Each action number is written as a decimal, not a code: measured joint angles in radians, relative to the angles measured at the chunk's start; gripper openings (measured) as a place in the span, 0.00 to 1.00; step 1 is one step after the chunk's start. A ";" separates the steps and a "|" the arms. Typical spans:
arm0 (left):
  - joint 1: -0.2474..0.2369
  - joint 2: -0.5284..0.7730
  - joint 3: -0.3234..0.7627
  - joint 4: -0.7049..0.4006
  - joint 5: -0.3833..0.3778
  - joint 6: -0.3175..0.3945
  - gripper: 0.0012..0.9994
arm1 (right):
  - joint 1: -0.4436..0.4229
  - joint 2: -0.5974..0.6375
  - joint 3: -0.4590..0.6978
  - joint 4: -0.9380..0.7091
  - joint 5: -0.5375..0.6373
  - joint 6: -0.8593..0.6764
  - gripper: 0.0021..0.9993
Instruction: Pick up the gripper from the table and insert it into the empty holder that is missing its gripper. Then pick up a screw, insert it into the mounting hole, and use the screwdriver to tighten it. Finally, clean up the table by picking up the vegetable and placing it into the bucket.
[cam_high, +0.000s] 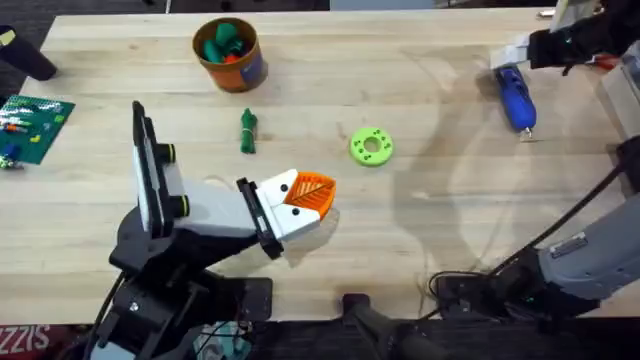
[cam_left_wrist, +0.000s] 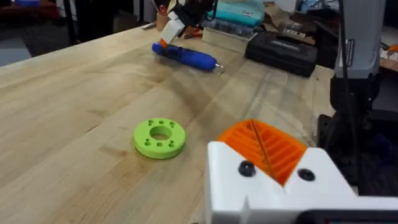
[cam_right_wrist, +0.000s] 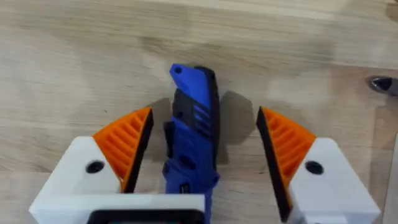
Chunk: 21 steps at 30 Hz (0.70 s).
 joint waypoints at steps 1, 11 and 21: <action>0.000 0.000 0.000 0.000 0.000 0.000 0.01 | 0.000 0.001 0.000 0.003 -0.003 0.000 0.99; 0.000 0.000 0.000 0.000 0.000 0.000 0.01 | 0.002 0.086 0.001 -0.012 -0.010 0.008 0.99; 0.000 0.000 0.000 0.000 0.000 0.000 0.01 | 0.002 0.098 0.011 -0.012 -0.011 0.047 0.76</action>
